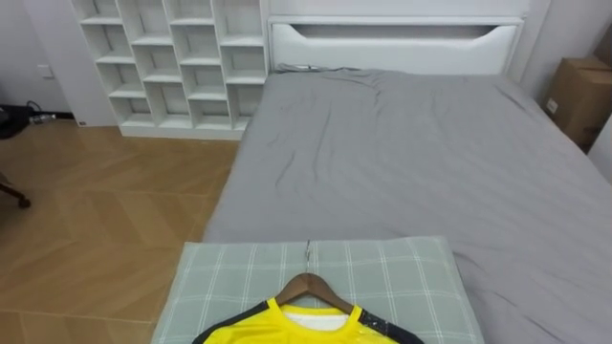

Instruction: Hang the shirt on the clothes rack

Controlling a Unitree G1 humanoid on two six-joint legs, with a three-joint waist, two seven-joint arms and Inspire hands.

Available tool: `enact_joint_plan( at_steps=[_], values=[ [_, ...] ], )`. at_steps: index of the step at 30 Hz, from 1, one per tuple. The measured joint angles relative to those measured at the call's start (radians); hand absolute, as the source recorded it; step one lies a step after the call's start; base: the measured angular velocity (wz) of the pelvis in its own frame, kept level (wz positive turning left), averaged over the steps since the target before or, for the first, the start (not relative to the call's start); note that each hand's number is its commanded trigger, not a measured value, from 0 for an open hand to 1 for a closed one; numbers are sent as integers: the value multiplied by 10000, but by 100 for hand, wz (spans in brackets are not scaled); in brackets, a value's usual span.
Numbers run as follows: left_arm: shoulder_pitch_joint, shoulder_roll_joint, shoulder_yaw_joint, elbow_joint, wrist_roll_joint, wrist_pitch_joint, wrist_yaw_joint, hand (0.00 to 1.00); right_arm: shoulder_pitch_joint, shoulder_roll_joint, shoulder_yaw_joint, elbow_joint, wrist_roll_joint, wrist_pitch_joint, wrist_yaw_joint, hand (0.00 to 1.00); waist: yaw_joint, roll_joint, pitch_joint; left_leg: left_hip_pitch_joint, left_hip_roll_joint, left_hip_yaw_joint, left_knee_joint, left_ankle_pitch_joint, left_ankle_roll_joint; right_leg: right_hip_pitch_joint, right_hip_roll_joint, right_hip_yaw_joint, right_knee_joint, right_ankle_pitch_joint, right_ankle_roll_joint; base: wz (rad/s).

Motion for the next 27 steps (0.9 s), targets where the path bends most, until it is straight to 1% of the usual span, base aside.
enact_joint_plan(
  at_steps=[2, 5, 9, 11, 12, 15, 16, 20, 23, 27],
  values=[
    [-33, 25, 163, -186, 435, -150, 571, 0, 3, -23, 1, -10, -64, -17, -11, 0, -1, 7, -4, 19, -4, -1, 0, 1, 1, 29, -1, -6, 1, 1, 0, 0],
    [-46, 27, 196, -283, 614, -388, 1095, 0, 16, -23, 6, -12, -56, -31, -21, 0, -7, 8, -4, 92, -5, -8, -3, 0, 0, 114, -1, -16, -13, 1, 0, 0],
    [-52, 27, 186, -402, 985, -461, 1507, 0, 38, -36, 3, -34, -56, -39, -20, 0, -20, 27, -14, 160, -5, -18, -13, 0, 0, 158, -1, -16, -9, 1, 0, 0],
    [-44, 24, 189, -568, 1351, -469, 1784, 0, 50, -37, 3, -65, -66, -52, -24, 0, -29, 76, -40, 153, -5, -30, -7, 0, 0, 162, 0, -18, -7, 1, -1, 0],
    [-33, 26, 189, -657, 1450, -470, 1847, 0, 54, -37, 4, -76, -67, -52, -33, 0, -29, 76, -40, 146, -5, -40, -7, 0, 0, 161, 0, -19, -7, 1, -1, 0],
    [21, 43, 206, -1596, 2606, -495, 2373, 0, 39, -62, 1, -187, -339, -52, -116, 0, -4, 96, -58, 48, -8, -64, 30, 1, 2, 74, 0, -19, -5, 1, 0, 2],
    [20, 54, 207, -1755, 2743, -531, 2487, 0, 39, -71, 1, -212, -381, -52, -117, 0, -5, 102, -62, 36, -8, -63, 31, 2, 2, 48, 0, -17, -5, 1, 0, 0],
    [-41, 163, 227, -2629, 3734, -901, 3095, 0, 57, -81, -15, -249, -446, -85, -112, 0, -36, 119, -76, 44, -9, -61, 19, 3, 3, 44, 1, -14, 14, 3, -3, 0],
    [-83, 203, 229, -3140, 4529, -941, 3381, 0, 57, -94, -17, -244, -469, -144, -78, 0, -42, 116, -76, 50, -9, -44, 1, 3, 2, 42, 0, -14, 5, 3, -2, 0],
    [-162, 223, 232, -3456, 5260, -937, 3542, 0, 71, -120, -96, -246, -478, -157, 4, 0, -68, 118, -76, 59, -8, -43, -11, 1, 1, 49, 0, -10, -2, 2, -2, 0]
  ],
)
